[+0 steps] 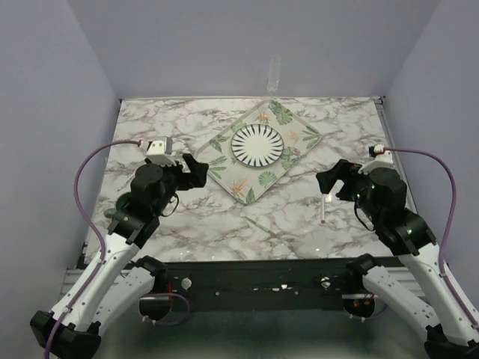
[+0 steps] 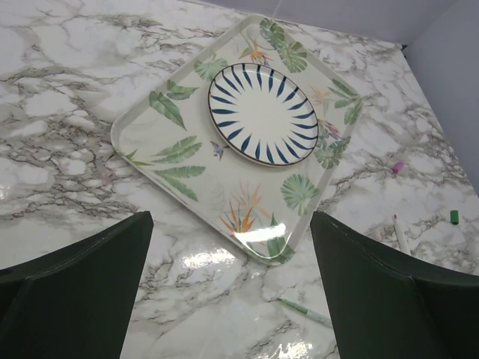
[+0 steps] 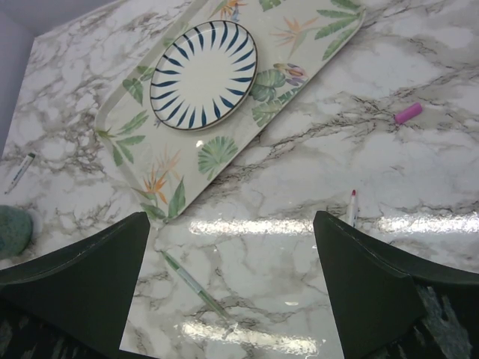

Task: Insert the pens into the pen caps

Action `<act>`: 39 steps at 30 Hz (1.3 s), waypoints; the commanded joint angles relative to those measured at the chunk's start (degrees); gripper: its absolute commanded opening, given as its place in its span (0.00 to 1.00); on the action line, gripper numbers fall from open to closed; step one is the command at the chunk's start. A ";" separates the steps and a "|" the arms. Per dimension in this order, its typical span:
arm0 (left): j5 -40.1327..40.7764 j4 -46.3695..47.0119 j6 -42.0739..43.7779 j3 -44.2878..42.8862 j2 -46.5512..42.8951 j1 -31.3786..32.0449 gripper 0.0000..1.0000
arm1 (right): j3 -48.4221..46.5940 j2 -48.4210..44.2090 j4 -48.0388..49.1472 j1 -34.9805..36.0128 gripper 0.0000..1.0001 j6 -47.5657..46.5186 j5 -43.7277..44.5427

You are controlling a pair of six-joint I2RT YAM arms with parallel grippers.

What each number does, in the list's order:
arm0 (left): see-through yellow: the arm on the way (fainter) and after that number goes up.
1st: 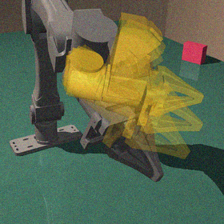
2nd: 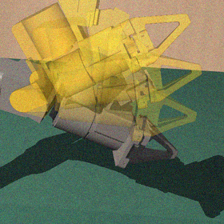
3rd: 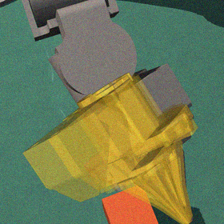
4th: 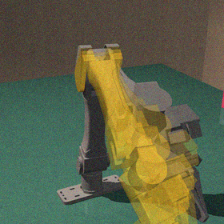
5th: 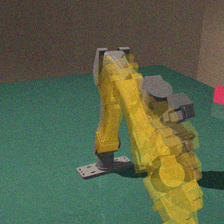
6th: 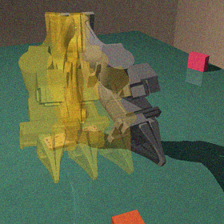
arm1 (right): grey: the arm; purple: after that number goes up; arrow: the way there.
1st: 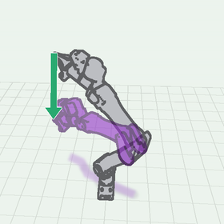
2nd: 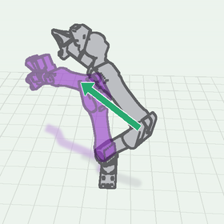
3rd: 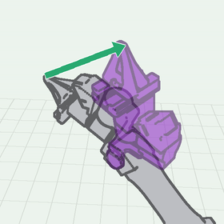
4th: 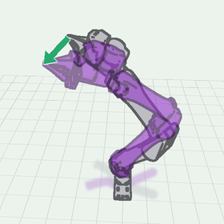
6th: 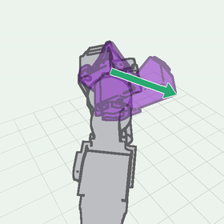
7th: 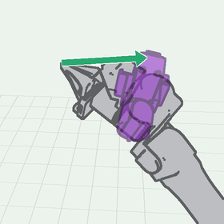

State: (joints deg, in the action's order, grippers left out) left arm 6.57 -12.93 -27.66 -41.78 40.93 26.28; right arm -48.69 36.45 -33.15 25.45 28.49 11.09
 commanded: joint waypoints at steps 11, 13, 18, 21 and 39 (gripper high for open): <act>1.51 -1.05 -0.64 -1.73 -1.46 0.17 0.99 | 0.52 1.69 -2.98 0.21 0.88 -2.56 -8.95; 1.61 -1.05 -0.38 -1.73 -2.16 0.17 0.99 | 0.79 5.98 -5.51 0.21 0.81 -1.52 -14.59; 1.43 -0.87 -0.29 -1.64 -4.36 0.17 0.99 | 5.26 15.48 -4.74 4.94 0.68 0.86 -18.23; 1.78 -1.05 0.33 -1.46 -5.94 0.17 0.99 | 5.10 20.58 -2.89 12.06 0.67 2.44 -14.36; 6.00 -0.61 1.12 0.12 -11.83 0.17 0.98 | -7.92 55.04 2.65 29.92 0.50 -0.89 -2.92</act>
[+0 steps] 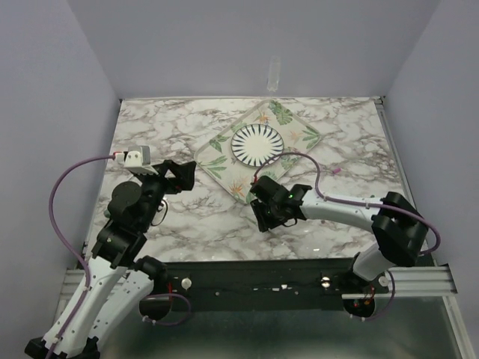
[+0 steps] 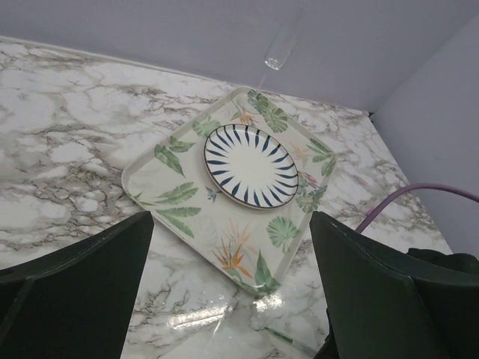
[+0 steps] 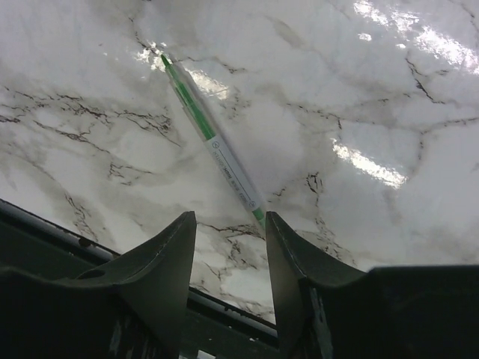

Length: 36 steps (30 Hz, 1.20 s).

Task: Insert the pens into the pen caps

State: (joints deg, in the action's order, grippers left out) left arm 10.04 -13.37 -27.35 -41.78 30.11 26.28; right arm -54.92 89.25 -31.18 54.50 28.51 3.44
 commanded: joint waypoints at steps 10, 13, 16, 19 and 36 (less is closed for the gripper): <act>5.42 -0.35 0.81 0.38 -1.54 0.17 0.96 | -0.54 5.75 1.92 3.85 0.46 0.66 8.50; 5.43 -0.43 1.16 0.38 -1.81 0.17 0.96 | -0.28 6.81 1.04 4.47 0.42 2.42 10.70; 3.76 -0.52 1.86 0.56 -2.51 0.17 0.96 | 1.12 6.64 1.38 4.83 0.37 3.56 12.64; 3.32 -0.26 0.82 1.17 -3.65 0.17 0.95 | 2.44 5.76 2.43 4.83 0.26 3.74 13.78; -13.80 -4.86 -15.36 5.55 -0.40 0.17 0.77 | 4.37 -14.69 10.51 4.83 0.01 1.46 11.69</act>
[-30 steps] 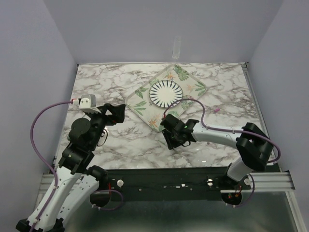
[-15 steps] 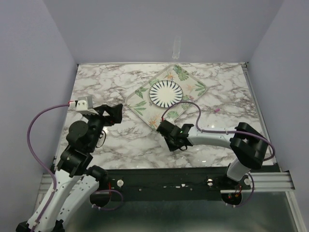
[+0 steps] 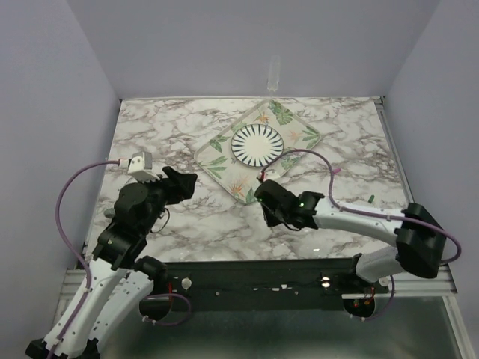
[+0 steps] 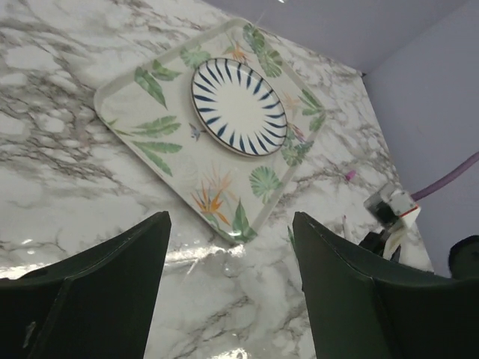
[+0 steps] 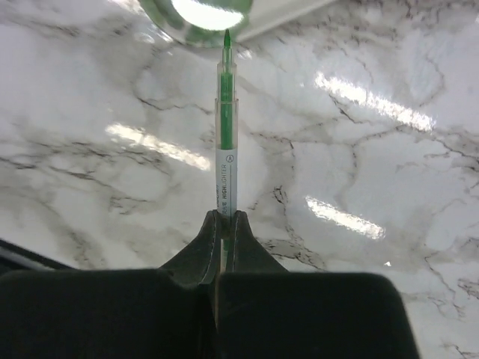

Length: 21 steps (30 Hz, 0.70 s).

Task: Insert the pens into the pen caps

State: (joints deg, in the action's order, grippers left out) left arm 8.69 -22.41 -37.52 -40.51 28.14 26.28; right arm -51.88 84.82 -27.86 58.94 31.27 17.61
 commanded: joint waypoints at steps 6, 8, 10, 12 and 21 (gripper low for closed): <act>-25.00 14.65 -5.72 7.63 6.92 0.17 0.70 | 3.97 -17.39 17.56 0.30 0.01 -0.33 -12.59; -28.27 18.96 -6.51 9.21 8.85 0.17 0.70 | 4.50 -19.07 21.69 0.30 0.01 -0.07 -15.84; -32.39 26.61 -8.27 12.03 10.78 0.17 0.71 | 4.42 -19.16 24.67 0.39 0.01 0.63 -18.90; -34.87 34.06 -10.98 13.96 12.19 0.26 0.72 | 3.80 -18.37 25.39 0.30 0.01 1.34 -20.24; -39.36 42.89 -11.08 15.20 17.65 2.63 0.72 | 3.01 -15.47 29.26 0.48 0.01 3.27 -25.16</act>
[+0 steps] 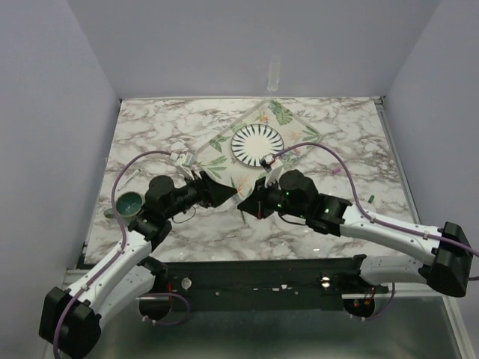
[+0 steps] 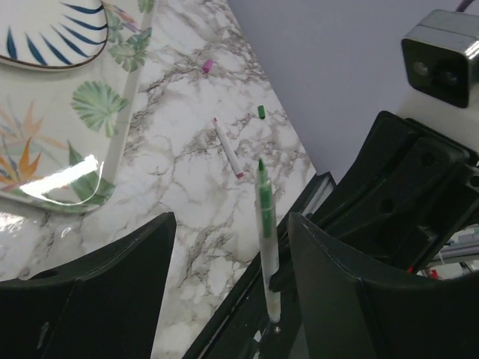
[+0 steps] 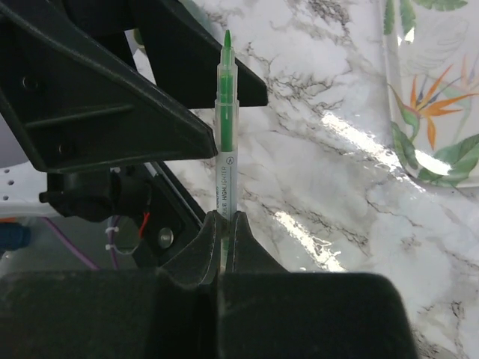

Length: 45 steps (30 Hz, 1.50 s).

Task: Insert the pens into the pen caps

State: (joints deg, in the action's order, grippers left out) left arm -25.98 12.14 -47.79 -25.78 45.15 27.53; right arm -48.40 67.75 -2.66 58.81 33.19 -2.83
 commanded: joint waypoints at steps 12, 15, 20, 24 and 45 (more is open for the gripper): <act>-5.31 9.48 -1.95 0.73 2.14 2.35 0.09 | 0.94 1.78 5.21 0.61 0.05 2.41 -5.34; -5.14 9.48 -3.18 0.03 2.23 2.35 0.00 | 1.90 1.51 5.29 0.61 0.30 2.32 -7.71; -4.61 8.69 -3.80 -1.46 1.53 2.35 0.00 | 7.26 0.28 10.47 0.61 0.49 4.42 -12.11; -4.43 8.51 -4.59 -1.91 1.52 2.35 0.00 | 10.43 0.02 12.58 0.52 0.39 5.13 -12.20; -5.23 8.69 -8.81 -0.67 1.70 2.35 0.00 | 11.66 -1.30 19.18 0.52 0.19 4.51 -13.78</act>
State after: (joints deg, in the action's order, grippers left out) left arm -30.79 21.08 -56.25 -26.04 47.90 29.80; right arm -35.94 65.32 13.02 59.42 37.60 -14.24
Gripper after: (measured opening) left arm 0.073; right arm 0.351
